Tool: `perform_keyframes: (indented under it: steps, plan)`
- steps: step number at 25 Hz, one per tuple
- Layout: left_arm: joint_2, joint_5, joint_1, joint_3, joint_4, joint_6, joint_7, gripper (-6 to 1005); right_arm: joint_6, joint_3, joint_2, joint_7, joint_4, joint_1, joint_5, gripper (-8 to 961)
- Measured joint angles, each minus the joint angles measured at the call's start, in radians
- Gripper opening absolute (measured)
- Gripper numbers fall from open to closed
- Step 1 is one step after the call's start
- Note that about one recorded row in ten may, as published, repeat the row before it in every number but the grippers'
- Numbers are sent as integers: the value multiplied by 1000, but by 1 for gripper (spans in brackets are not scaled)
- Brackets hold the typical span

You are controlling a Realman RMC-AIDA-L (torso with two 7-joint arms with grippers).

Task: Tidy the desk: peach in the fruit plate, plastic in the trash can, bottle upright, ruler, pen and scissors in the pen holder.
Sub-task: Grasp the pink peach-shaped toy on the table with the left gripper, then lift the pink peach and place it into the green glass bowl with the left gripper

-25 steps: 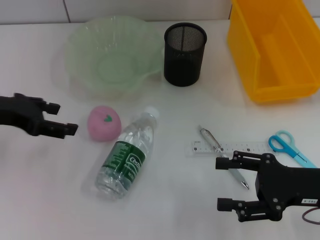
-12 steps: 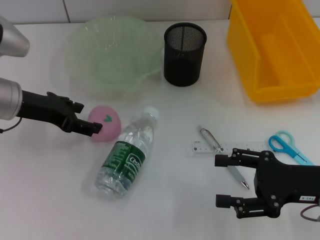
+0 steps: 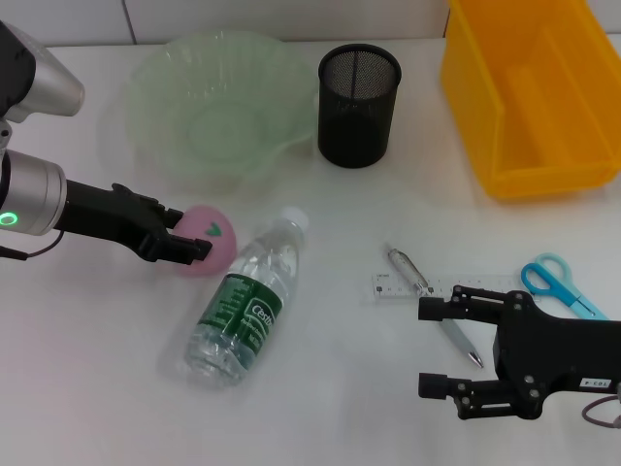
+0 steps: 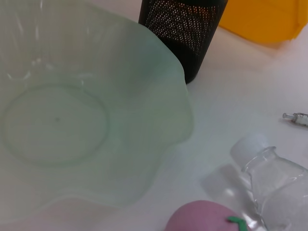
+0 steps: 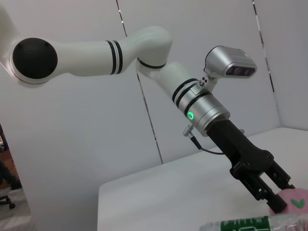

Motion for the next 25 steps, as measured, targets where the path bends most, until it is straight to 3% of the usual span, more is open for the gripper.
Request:
perform_keyframes:
  steps: [3, 13, 17, 22, 25]
  plan:
    - [0, -4, 2, 0, 0, -1, 0, 702, 0, 0, 0, 0, 0, 0, 0, 808]
    - [0, -16, 9, 0, 0, 12, 1, 271, 8, 0, 0, 0, 14, 3, 0, 807]
    - [6, -71, 16, -10, 26, 94, 1, 167, 8, 0, 0, 0, 14, 3, 0, 807]
    - [11, -178, 31, -71, 141, 200, -3, 141, 3, 0, 0, 0, 14, 2, 1, 807]
    - [13, -231, 25, -131, 214, 197, -10, 126, 0, 0, 0, 0, 14, 0, 1, 807]
